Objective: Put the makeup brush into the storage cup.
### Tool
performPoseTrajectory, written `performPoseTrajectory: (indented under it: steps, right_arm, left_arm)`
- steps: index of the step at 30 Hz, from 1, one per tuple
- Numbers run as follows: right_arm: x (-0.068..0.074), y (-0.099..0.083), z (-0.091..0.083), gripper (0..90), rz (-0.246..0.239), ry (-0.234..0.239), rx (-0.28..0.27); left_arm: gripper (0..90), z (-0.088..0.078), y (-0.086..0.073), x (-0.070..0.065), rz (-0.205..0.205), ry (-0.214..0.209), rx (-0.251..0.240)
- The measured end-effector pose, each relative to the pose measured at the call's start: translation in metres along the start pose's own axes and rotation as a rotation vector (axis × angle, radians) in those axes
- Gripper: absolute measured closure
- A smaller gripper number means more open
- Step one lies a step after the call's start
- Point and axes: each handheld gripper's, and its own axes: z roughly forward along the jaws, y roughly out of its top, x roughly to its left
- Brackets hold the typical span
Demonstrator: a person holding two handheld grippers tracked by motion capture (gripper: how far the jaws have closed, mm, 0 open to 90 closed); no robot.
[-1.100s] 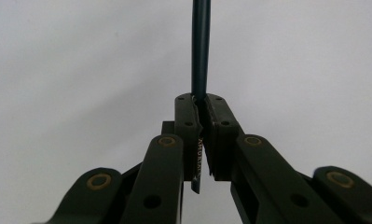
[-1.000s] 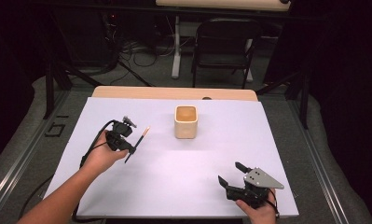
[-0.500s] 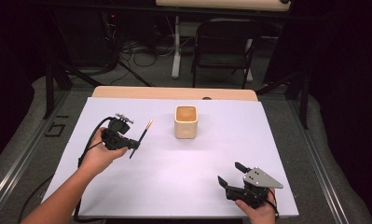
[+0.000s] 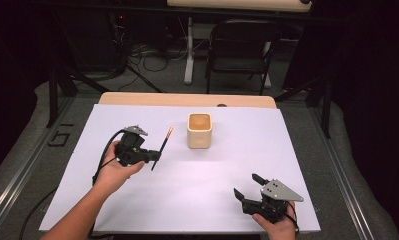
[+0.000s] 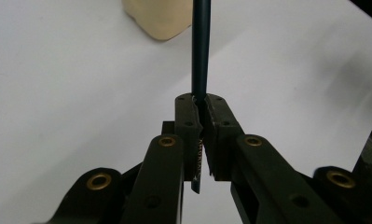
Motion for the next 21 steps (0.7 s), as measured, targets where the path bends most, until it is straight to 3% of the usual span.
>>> performPoseTrajectory:
  steps: [6,13,21]
  right_arm:
    - [0.000,0.000,0.001,21.2,0.000,0.002,0.004]
    - [0.000,-0.001,0.002,21.3,0.008,0.002,0.005]
    - [-0.001,-0.002,0.004,21.4,0.017,0.002,0.010]
  left_arm:
    - [84.9,0.008,0.000,-0.010,0.014,-0.063,-0.066]
    - [84.9,0.015,-0.002,-0.019,0.017,-0.108,-0.124]
    - [84.9,0.021,-0.007,-0.025,0.010,-0.159,-0.166]
